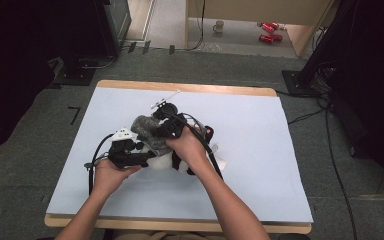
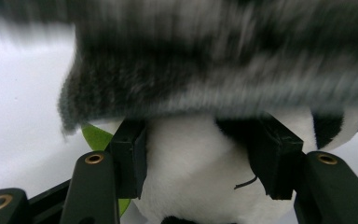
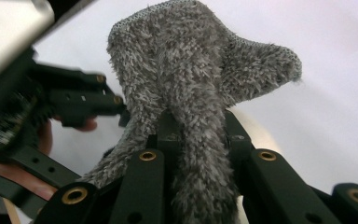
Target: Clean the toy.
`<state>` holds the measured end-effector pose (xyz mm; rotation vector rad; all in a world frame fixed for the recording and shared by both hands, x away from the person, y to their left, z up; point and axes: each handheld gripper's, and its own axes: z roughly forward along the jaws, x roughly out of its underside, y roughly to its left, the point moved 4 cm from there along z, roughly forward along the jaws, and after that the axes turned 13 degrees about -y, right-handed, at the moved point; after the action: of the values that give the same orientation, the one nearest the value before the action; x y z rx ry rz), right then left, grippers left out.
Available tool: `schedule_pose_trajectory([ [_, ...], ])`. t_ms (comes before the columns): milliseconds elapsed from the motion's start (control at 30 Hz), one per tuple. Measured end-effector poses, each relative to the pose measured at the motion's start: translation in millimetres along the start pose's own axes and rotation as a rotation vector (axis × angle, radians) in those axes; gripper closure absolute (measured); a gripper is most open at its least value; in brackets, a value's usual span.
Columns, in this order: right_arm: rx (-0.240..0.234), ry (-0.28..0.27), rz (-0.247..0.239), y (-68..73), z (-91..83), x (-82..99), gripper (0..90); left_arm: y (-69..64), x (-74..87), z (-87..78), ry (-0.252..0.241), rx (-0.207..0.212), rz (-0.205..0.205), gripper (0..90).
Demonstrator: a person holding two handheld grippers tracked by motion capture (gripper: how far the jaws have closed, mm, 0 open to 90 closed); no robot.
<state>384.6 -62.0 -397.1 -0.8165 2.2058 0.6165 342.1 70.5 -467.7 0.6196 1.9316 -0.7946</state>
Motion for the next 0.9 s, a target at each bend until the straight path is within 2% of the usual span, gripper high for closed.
schedule_pose_trajectory([
  [133,-0.007,0.000,0.000,-0.3,6.1,7.0,75.1,1.2,1.0,0.7,0.002,-0.004,0.000,43.8],
  [267,0.022,0.011,-0.068,0.3,5.7,9.3,75.1,0.2,1.0,1.8,0.005,-0.009,0.005,44.4],
  [433,0.006,-0.010,-0.039,-8.3,0.2,15.5,75.2,-0.3,0.5,2.3,0.013,-0.011,0.013,45.1],
  [600,0.034,-0.015,-0.036,-20.6,-11.8,20.7,75.2,1.4,0.1,2.3,0.011,-0.006,-0.003,45.5],
  [900,0.061,0.007,0.033,-43.7,-26.2,34.3,75.1,1.2,-0.1,2.2,0.007,0.000,-0.007,45.5],
])
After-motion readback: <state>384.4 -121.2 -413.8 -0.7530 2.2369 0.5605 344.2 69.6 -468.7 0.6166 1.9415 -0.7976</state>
